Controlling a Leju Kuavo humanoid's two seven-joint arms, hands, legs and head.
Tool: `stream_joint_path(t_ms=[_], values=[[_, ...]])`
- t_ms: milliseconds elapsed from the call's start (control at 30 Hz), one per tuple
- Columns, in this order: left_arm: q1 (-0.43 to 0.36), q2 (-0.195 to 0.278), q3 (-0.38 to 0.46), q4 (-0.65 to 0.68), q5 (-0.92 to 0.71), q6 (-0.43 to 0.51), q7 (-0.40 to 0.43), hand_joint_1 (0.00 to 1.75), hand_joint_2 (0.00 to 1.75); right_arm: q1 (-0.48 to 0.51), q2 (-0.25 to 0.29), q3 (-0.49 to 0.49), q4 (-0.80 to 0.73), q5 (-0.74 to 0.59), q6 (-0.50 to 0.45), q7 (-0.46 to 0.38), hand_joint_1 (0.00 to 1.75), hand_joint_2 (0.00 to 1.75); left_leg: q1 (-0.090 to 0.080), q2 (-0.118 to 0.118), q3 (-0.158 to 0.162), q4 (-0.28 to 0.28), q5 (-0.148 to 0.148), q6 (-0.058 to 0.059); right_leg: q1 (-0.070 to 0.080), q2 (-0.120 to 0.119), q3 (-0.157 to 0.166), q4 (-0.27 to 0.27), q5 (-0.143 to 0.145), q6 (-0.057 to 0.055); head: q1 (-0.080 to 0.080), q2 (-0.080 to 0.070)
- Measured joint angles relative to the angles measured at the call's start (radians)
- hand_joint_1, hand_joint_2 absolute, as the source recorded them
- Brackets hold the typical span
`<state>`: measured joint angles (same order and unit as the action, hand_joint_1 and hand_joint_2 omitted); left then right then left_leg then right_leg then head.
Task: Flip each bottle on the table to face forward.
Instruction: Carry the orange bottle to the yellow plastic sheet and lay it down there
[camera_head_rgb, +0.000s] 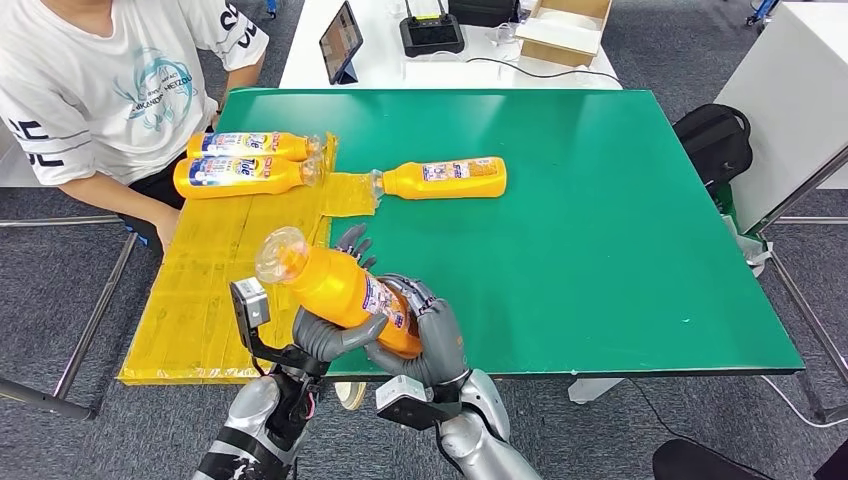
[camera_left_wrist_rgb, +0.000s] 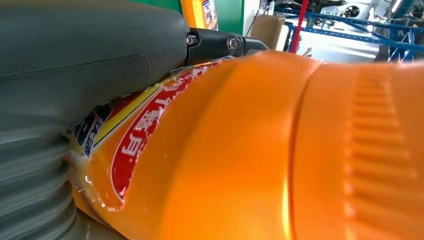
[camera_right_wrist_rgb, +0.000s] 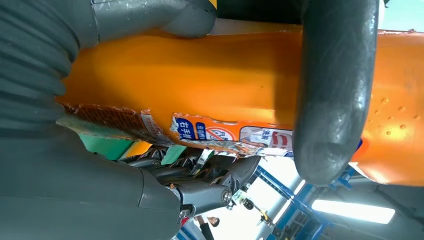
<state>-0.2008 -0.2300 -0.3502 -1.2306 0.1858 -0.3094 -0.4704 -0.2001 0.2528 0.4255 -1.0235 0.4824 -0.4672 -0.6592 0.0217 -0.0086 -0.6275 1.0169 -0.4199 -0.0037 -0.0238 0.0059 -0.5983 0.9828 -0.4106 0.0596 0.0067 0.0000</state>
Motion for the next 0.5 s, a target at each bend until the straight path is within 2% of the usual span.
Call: stream_joint_path(t_ms=[267,300,333,400,433,500], values=[[0.003,0.000,0.000,0.003,0.005,-0.006,0.001,0.01,1.75,-0.015,0.000,0.010,0.038,-0.006,0.001,0.003,1.75,1.75,0.000,0.000,0.000,0.000,0.000,0.000,0.000,0.000,0.000,0.000,0.000,0.000,0.000,0.000],[0.005,0.000,0.000,0.003,0.006,-0.006,0.001,0.10,1.75,-0.017,0.000,0.012,0.044,-0.007,0.000,0.003,1.75,1.75,0.000,0.000,0.000,0.000,0.000,0.000,0.000,0.000,0.000,0.000,0.000,0.000,0.000,0.000],[0.006,0.000,0.000,0.003,0.006,-0.006,0.001,0.48,1.75,-0.019,0.000,0.013,0.049,-0.007,0.000,0.003,1.75,1.75,0.000,0.000,0.000,0.000,0.000,0.000,0.000,0.000,0.000,0.000,0.000,0.000,0.000,0.000],[0.007,0.001,0.000,0.003,0.007,-0.006,0.002,1.34,1.75,-0.022,0.001,0.014,0.056,-0.008,0.000,0.003,1.75,1.75,0.000,0.000,0.000,0.000,0.000,0.000,0.000,0.000,0.000,0.000,0.000,0.000,0.000,0.000],[0.007,0.001,0.000,0.003,0.010,-0.005,0.002,1.69,1.75,-0.024,0.001,0.015,0.059,-0.008,0.000,0.004,1.75,1.75,0.000,0.000,0.000,0.000,0.000,0.000,0.000,0.000,0.000,0.000,0.000,0.000,0.000,0.000],[0.007,0.001,0.000,0.003,0.015,-0.004,0.004,1.75,1.75,-0.027,0.001,0.016,0.064,-0.008,0.000,0.006,1.75,1.75,0.000,0.000,0.000,0.000,0.000,0.000,0.000,0.000,0.000,0.000,0.000,0.000,0.000,0.000]])
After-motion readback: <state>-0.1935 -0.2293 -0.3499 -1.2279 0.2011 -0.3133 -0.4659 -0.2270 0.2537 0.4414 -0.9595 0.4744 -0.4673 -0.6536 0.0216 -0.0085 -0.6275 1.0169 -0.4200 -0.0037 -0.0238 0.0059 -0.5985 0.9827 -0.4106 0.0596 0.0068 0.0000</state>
